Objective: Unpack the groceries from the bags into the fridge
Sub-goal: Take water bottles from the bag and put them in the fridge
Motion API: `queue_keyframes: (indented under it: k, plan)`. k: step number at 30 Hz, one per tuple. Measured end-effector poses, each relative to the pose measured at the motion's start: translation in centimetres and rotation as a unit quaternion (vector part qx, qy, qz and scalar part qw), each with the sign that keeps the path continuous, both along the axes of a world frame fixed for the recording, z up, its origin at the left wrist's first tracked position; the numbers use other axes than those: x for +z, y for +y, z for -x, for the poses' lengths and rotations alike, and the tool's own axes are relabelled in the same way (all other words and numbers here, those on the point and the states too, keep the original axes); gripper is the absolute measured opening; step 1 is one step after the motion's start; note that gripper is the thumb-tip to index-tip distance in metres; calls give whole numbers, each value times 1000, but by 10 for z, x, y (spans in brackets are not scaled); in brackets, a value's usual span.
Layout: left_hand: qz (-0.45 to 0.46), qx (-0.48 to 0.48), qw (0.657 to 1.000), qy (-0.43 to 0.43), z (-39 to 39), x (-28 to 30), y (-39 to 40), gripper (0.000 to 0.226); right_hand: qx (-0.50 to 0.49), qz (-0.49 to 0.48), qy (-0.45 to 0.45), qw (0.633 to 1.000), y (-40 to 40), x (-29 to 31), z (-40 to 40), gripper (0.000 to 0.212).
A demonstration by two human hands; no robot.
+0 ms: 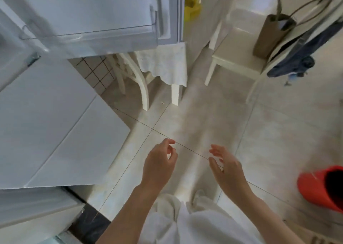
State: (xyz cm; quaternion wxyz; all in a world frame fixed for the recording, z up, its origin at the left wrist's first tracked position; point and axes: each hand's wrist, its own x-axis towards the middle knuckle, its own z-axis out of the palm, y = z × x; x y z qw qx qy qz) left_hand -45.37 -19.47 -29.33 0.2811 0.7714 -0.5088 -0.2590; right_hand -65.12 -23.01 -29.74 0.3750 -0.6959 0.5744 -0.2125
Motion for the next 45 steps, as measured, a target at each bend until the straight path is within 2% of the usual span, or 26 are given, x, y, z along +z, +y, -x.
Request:
queue_keyframes:
  k: [5,9,19,30,38,45]
  plan:
    - [-36,-77,996,5,94,-4,-44,25,-41,-13,20,999,-44,-5,71,33]
    - [-53,-110,992,11,123,-2,-78,24,-65,-35,15,997,-81,-4,93,33]
    - [-58,-45,997,1,73,-13,-210,19,-44,-6,15,999,-223,-2,74,35]
    - [-47,-41,998,-2,15,-2,-398,20,13,20,17,1000,-413,17,19,32]
    - [-63,25,997,44,26,-6,-507,22,73,38,16,997,-553,11,7,28]
    - [-71,114,989,53,51,-2,-609,21,183,27,26,982,-685,19,10,27]
